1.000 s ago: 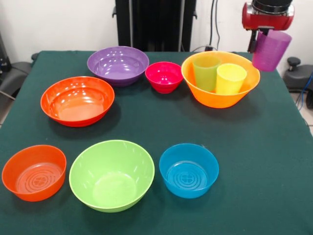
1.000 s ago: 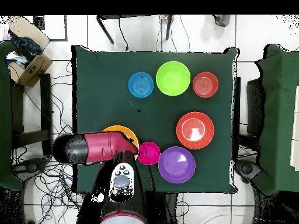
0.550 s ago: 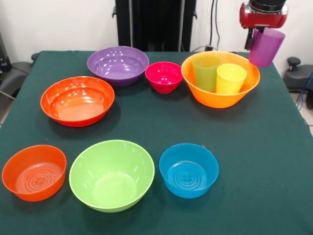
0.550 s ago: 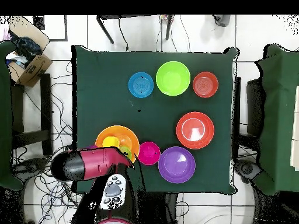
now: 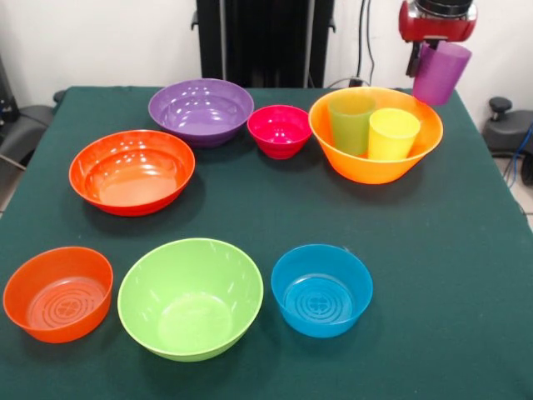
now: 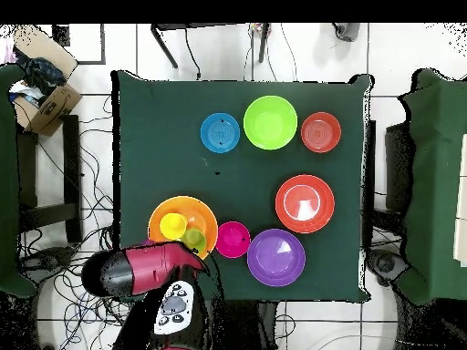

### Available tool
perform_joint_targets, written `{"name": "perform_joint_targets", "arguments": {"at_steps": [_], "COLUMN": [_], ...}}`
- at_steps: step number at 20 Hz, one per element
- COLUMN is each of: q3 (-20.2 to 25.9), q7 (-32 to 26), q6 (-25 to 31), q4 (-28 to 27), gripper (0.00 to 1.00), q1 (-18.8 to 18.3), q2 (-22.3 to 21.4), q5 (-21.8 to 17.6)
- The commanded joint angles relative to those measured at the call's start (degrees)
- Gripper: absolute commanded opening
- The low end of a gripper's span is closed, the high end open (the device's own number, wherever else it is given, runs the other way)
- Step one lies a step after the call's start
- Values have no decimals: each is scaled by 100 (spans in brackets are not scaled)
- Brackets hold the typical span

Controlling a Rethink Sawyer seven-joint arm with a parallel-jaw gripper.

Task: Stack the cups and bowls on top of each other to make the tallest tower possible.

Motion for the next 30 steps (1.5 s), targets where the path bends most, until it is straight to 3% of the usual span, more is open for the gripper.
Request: {"name": "perform_joint_targets", "arguments": {"at_steps": [1, 30], "q3": [-64, -490], "q7": [696, 506], "q6": [-641, -995], "q4": [291, -286], "gripper": [0, 0], "q1": [205, 146], "q2": [372, 944], "q5": [-434, -568]}}
